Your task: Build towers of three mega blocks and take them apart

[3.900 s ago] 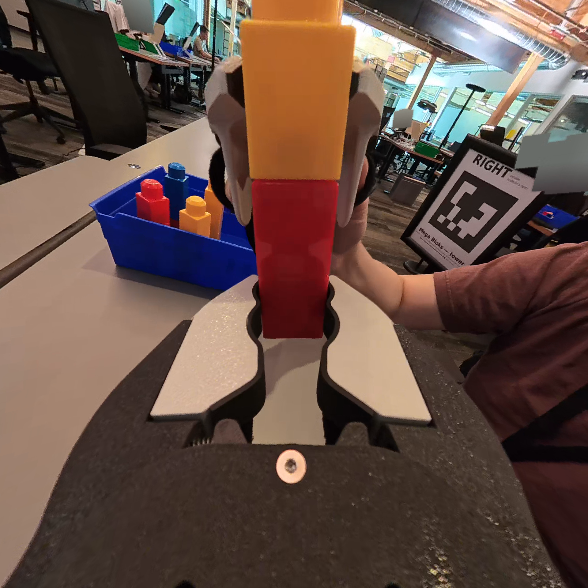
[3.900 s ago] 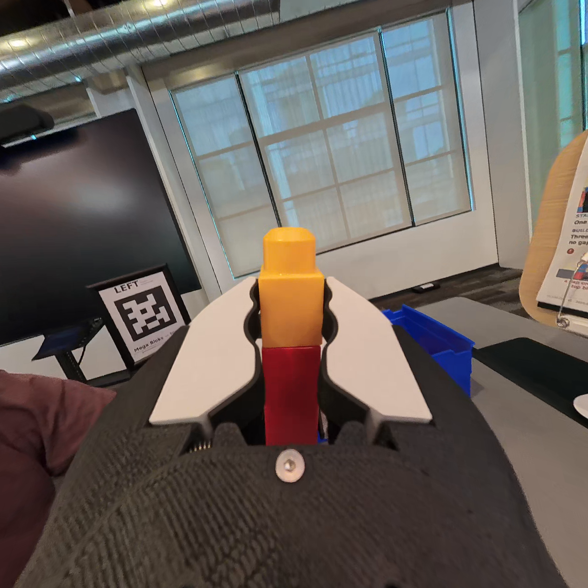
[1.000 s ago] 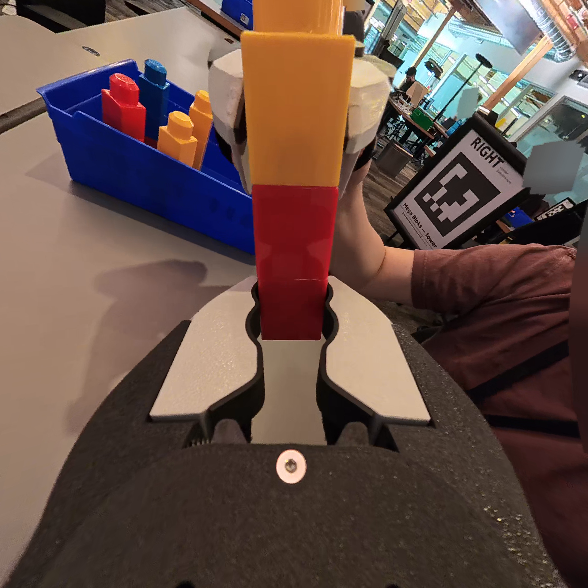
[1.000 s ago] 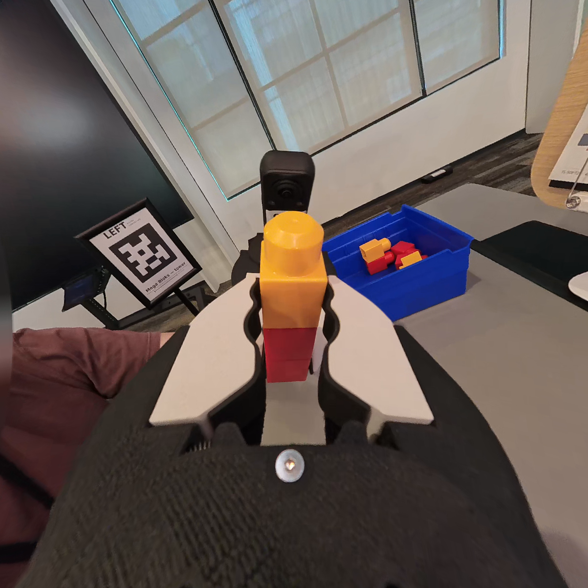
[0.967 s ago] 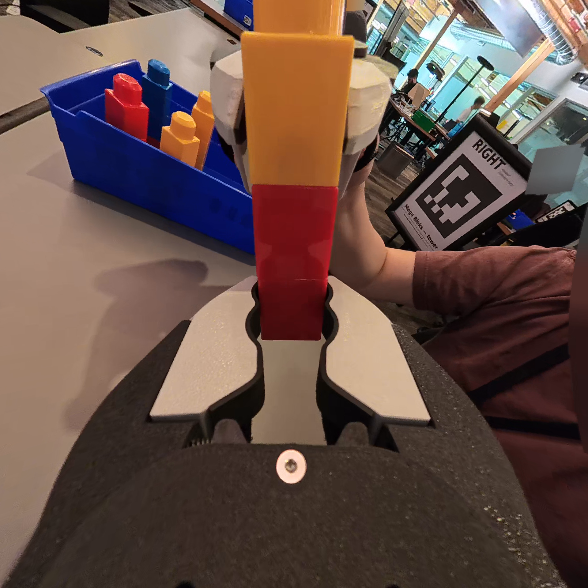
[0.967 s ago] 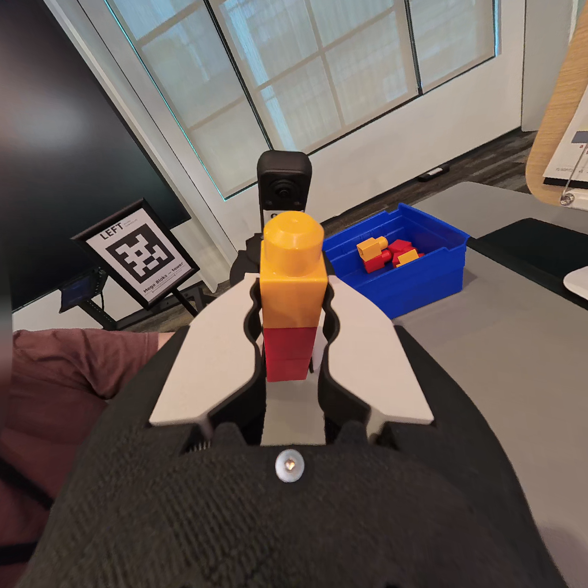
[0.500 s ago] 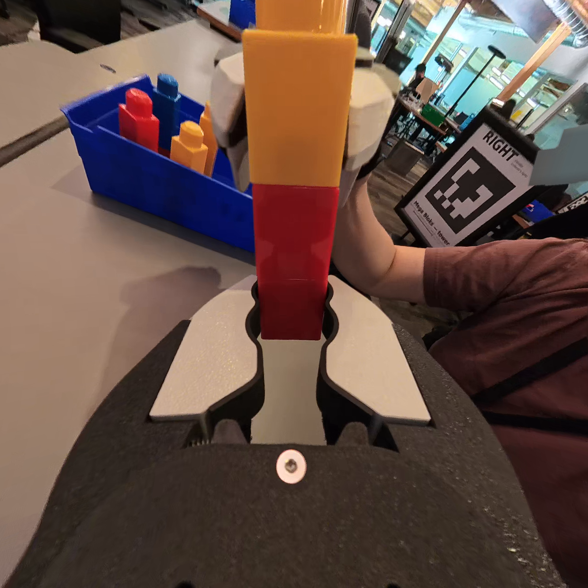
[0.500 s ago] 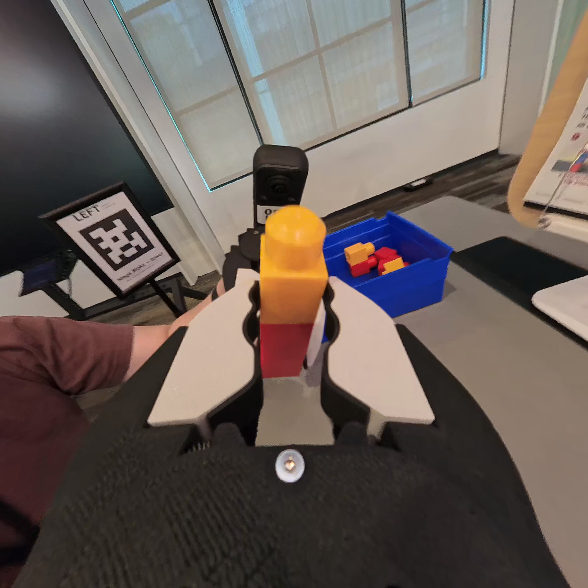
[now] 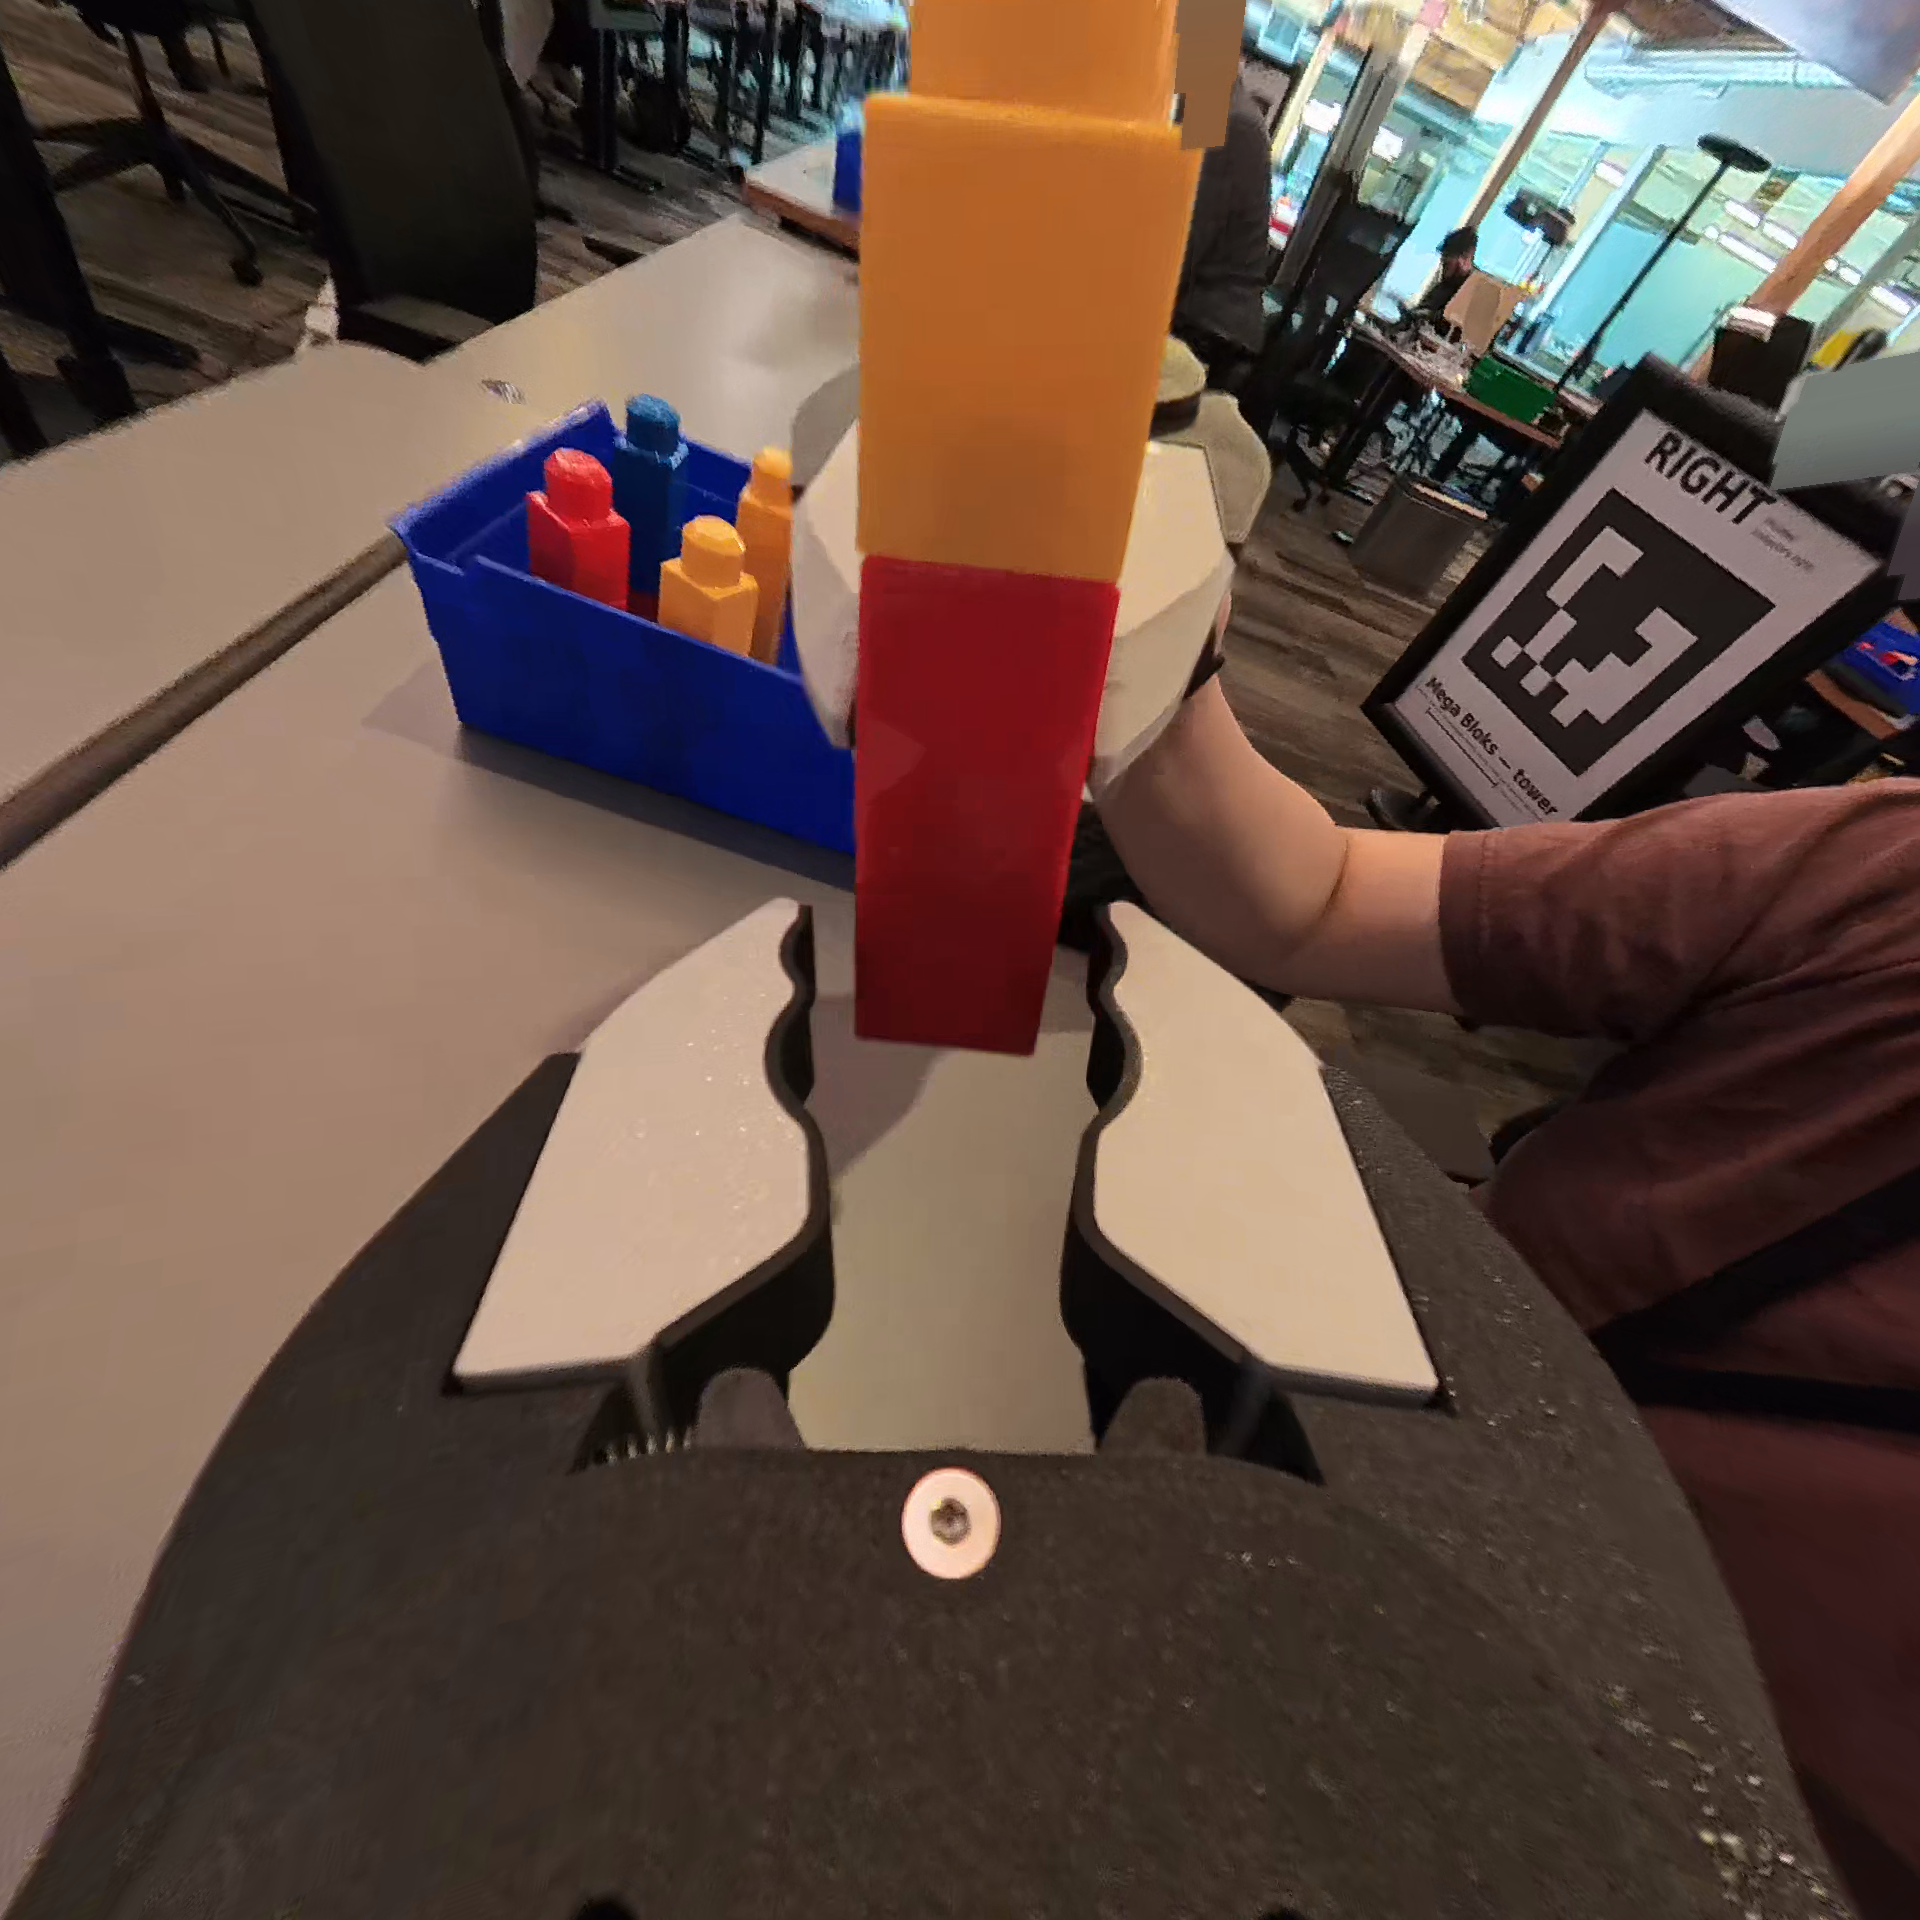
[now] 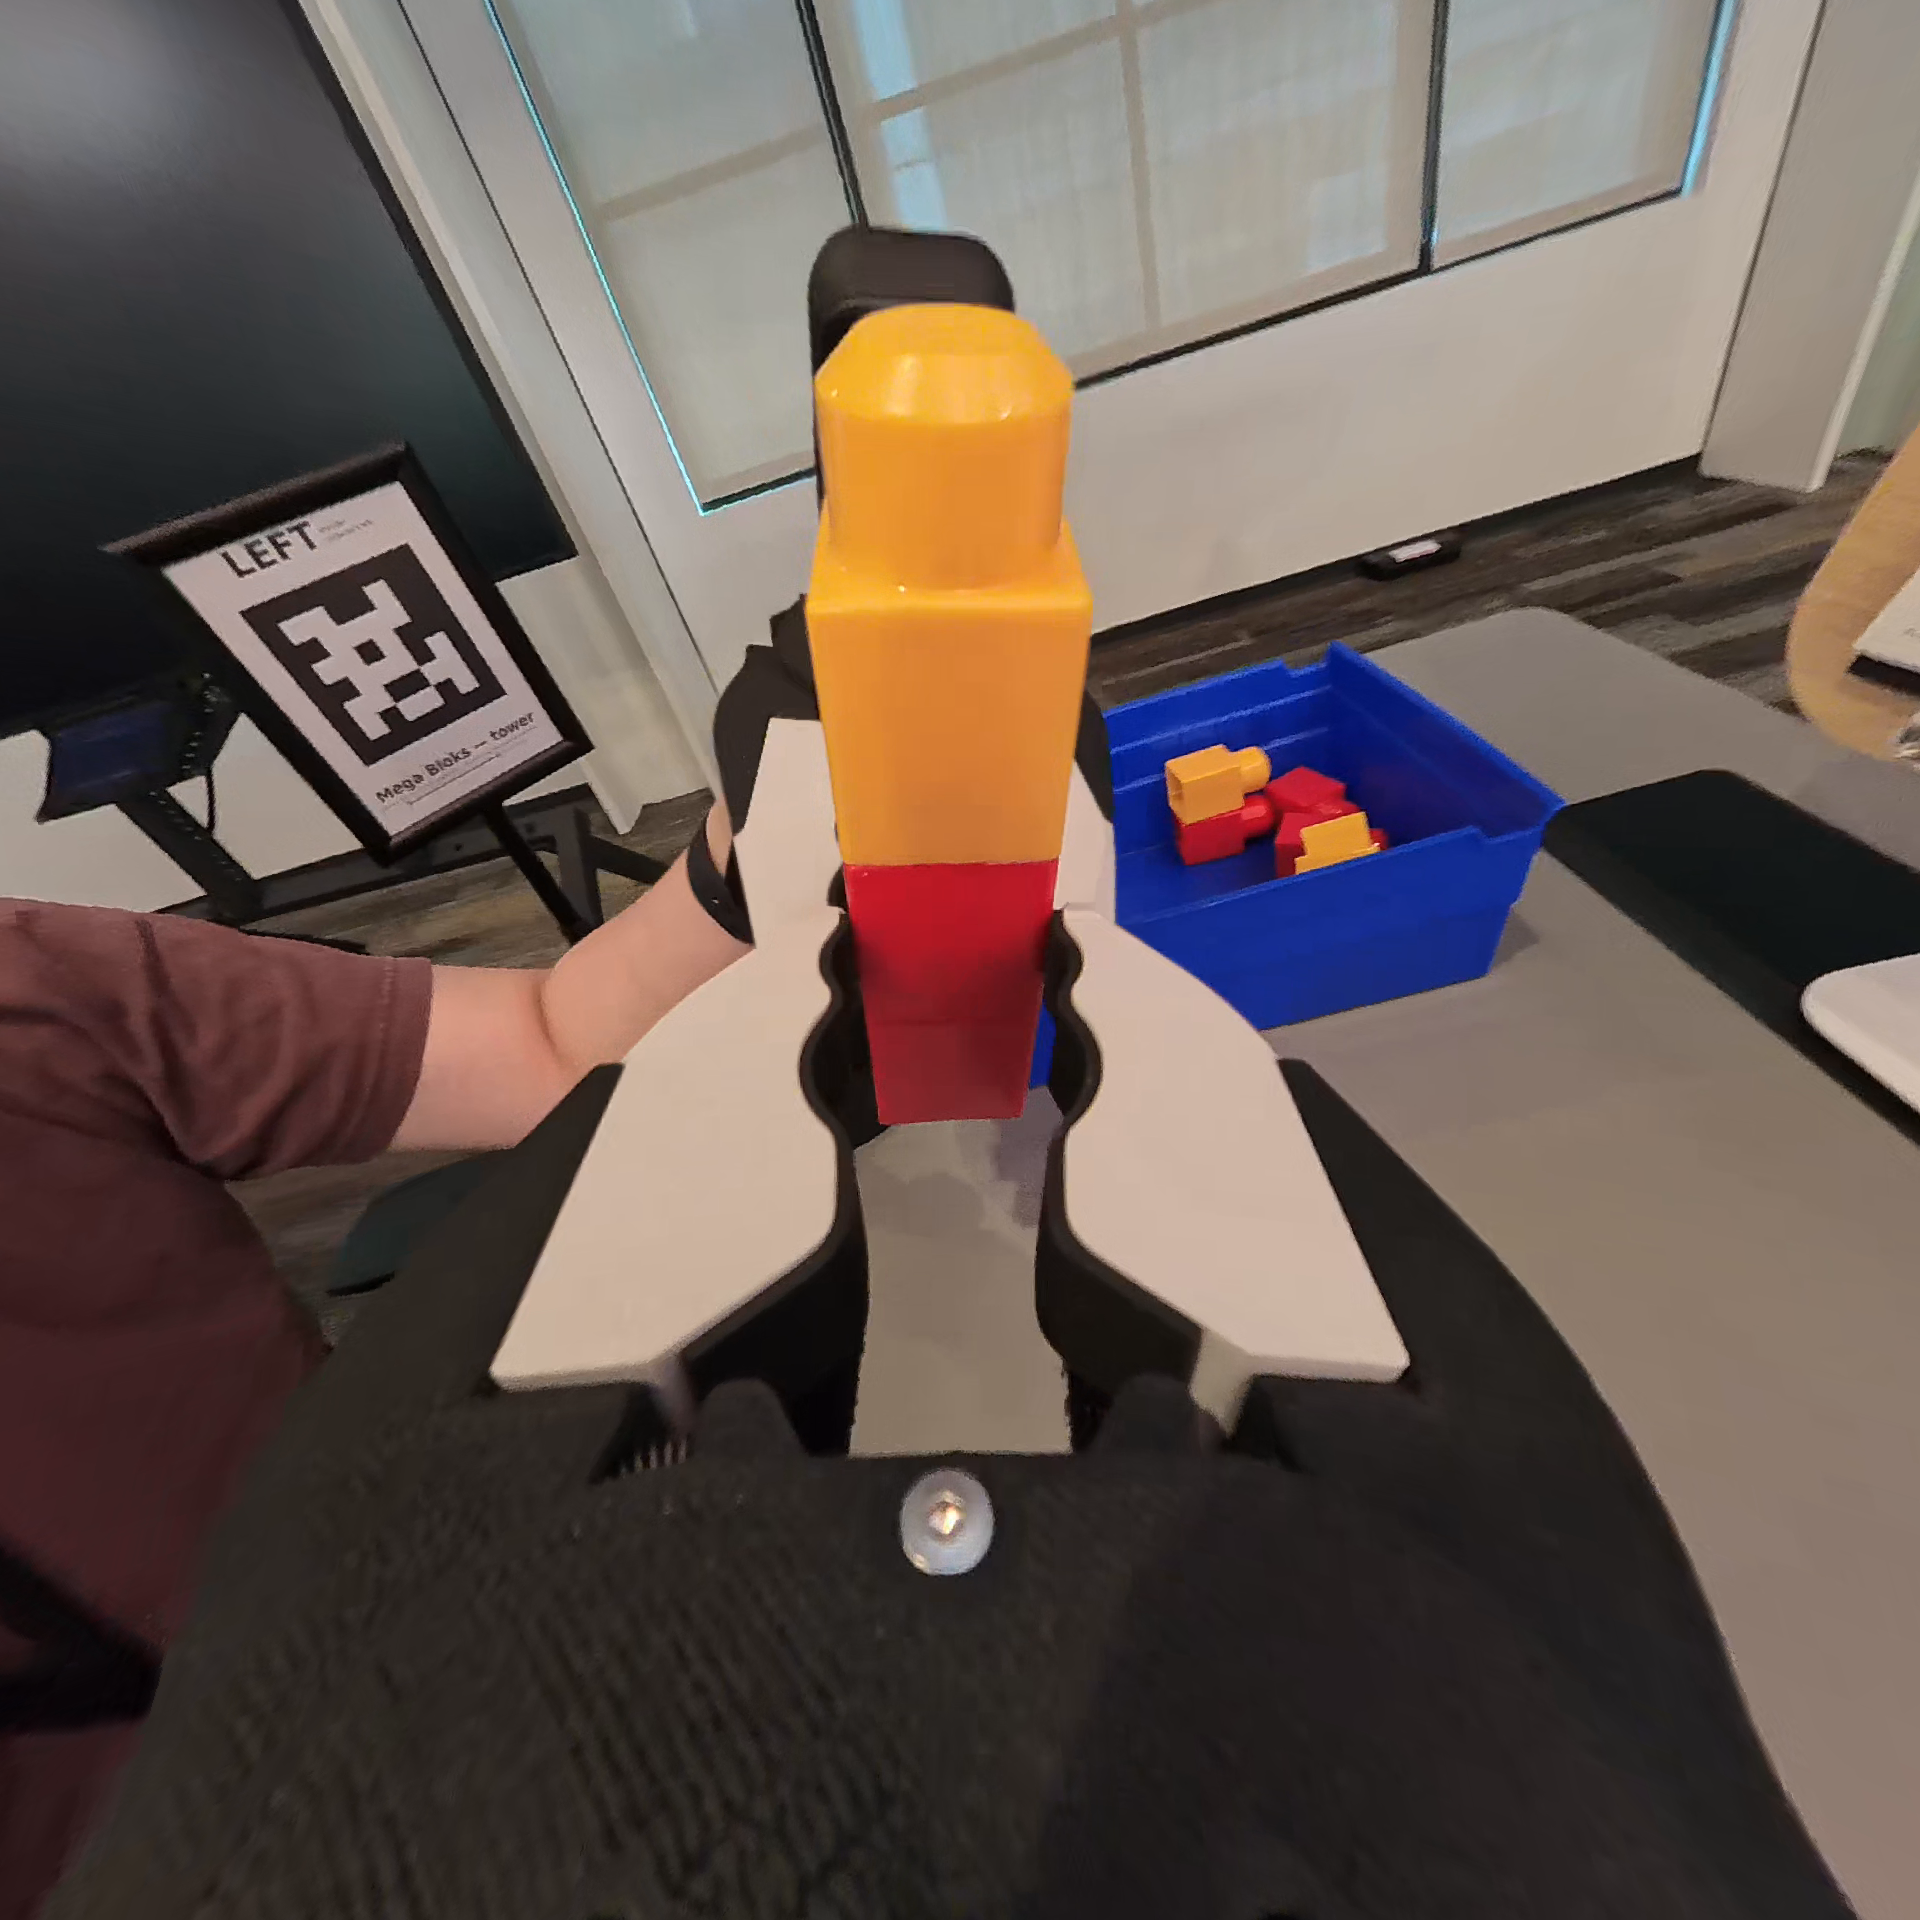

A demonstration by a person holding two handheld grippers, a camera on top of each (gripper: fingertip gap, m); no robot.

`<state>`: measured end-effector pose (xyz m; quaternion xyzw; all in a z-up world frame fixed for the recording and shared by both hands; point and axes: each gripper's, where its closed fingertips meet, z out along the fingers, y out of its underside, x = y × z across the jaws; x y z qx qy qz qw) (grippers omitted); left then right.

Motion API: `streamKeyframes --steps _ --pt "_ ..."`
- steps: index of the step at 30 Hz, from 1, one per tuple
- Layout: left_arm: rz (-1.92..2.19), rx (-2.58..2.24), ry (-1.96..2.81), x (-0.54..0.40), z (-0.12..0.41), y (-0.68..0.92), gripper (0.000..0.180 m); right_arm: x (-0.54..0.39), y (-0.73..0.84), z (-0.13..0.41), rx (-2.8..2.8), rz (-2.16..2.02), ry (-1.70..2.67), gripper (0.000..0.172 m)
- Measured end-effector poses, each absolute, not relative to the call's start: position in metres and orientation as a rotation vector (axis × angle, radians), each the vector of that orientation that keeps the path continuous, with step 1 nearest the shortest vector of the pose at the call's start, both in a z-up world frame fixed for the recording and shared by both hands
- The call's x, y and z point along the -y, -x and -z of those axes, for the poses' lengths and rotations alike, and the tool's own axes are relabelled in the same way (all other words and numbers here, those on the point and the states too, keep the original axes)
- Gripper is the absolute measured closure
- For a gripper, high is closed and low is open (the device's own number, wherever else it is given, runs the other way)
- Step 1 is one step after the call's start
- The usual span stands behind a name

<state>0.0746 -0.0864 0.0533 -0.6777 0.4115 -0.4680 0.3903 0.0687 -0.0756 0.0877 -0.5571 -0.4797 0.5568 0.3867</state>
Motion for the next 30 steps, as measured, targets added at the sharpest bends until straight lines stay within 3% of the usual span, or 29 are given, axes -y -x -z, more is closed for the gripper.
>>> streamKeyframes --steps 7,10,21,30 --pt "1.078 -0.933 1.627 0.083 -0.092 -0.034 0.124 0.053 -0.177 -0.158 0.974 -0.985 1.356 0.137" --pt "1.058 -0.885 1.571 0.087 -0.11 -0.02 0.127 0.032 -0.239 -0.157 0.807 -0.755 1.419 0.137" --pt "1.027 -0.891 1.537 0.099 -0.124 -0.017 0.126 -0.012 -0.329 0.03 0.548 -0.552 1.797 0.136" --pt "1.03 -0.903 1.509 0.105 -0.129 -0.015 0.129 -0.006 -0.324 0.061 0.989 -0.647 1.802 0.136"
